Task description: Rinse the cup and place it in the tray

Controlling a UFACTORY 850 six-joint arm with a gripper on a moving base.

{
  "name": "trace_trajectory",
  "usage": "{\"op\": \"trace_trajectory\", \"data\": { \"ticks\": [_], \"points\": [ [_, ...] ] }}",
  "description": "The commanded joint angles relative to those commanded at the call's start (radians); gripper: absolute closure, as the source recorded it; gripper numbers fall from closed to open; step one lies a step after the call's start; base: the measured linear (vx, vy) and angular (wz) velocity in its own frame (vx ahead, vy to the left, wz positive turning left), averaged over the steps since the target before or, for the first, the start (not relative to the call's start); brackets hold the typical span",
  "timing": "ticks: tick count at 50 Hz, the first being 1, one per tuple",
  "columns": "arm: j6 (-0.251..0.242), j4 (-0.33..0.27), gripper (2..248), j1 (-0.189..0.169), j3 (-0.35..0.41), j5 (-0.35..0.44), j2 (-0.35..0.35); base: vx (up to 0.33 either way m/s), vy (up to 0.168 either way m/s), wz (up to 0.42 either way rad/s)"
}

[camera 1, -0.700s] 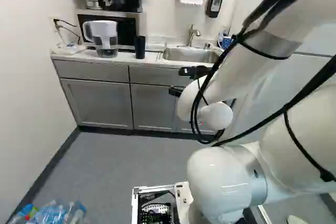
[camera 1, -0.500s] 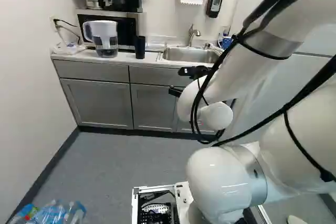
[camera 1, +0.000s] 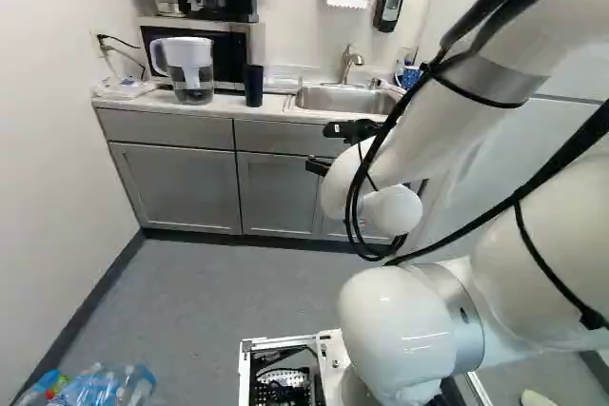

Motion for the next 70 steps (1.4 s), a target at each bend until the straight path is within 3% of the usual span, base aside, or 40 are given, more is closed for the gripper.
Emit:
{"op": "trace_trajectory", "data": {
  "ticks": [26,70],
  "points": [
    [0.000,0.000,3,0.000,-0.030,0.000,0.030,0.000,0.000,0.000],
    [0.000,0.000,3,0.000,-0.160,0.000,0.003,0.000,0.000,0.000]
  ]
}}
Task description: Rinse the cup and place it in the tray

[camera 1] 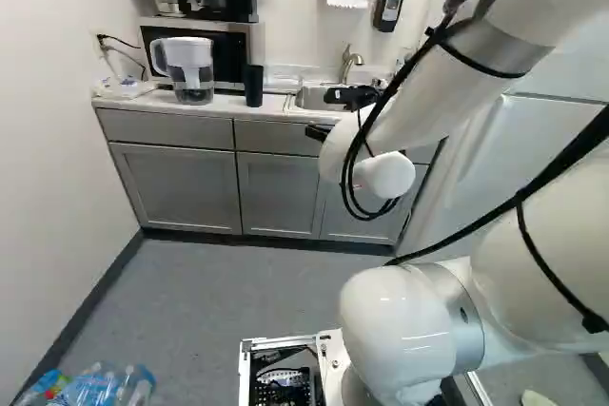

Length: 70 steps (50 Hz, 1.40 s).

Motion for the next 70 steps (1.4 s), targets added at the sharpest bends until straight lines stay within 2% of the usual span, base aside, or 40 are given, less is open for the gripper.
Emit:
{"op": "trace_trajectory", "data": {
  "ticks": [25,70],
  "points": [
    [0.000,0.000,3,0.000,-0.074,-0.020,-0.018,0.000,0.000,0.000],
    [0.000,0.000,3,0.000,-0.196,-0.137,-0.039,0.000,0.000,0.000]
  ]
}}
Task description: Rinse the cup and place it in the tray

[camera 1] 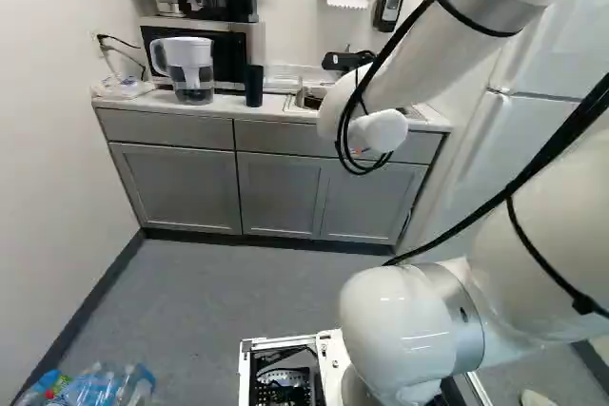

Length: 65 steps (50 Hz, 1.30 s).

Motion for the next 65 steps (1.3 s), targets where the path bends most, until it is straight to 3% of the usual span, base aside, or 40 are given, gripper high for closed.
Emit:
{"op": "trace_trajectory", "data": {
  "ticks": [65],
  "points": [
    [0.000,0.000,3,0.000,-0.180,-0.167,-0.042,0.000,0.000,0.000]
  ]
}}
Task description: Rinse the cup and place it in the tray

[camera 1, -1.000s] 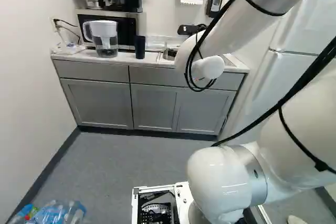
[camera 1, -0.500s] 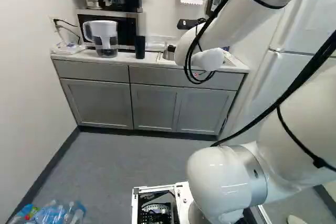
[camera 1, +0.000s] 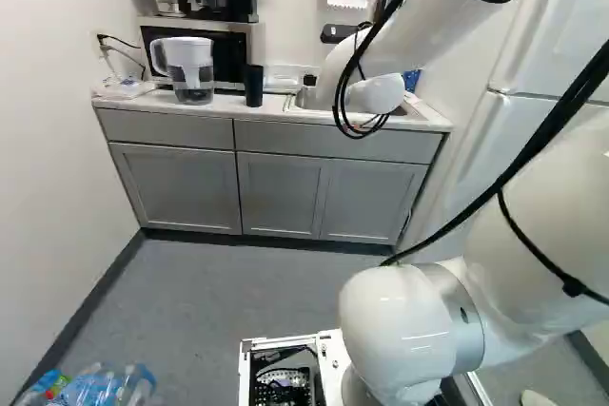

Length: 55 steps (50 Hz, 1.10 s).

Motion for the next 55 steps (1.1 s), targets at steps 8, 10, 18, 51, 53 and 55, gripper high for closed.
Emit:
{"op": "trace_trajectory", "data": {
  "ticks": [8,10,18,51,53,55],
  "points": [
    [0.000,0.000,3,0.000,-0.023,-0.005,-0.006,0.000,0.000,0.000],
    [0.000,0.000,3,0.000,-0.029,-0.005,-0.008,0.000,0.000,0.000],
    [0.000,0.000,3,0.000,-0.052,-0.005,-0.015,0.000,0.000,0.000],
    [0.000,0.000,3,0.000,-0.124,-0.005,-0.034,0.000,0.000,0.000],
    [0.000,0.000,3,0.000,-0.124,-0.005,-0.034,0.000,0.000,0.000],
    [0.000,0.000,3,0.000,-0.124,-0.005,-0.034,0.000,0.000,0.000]
  ]
}}
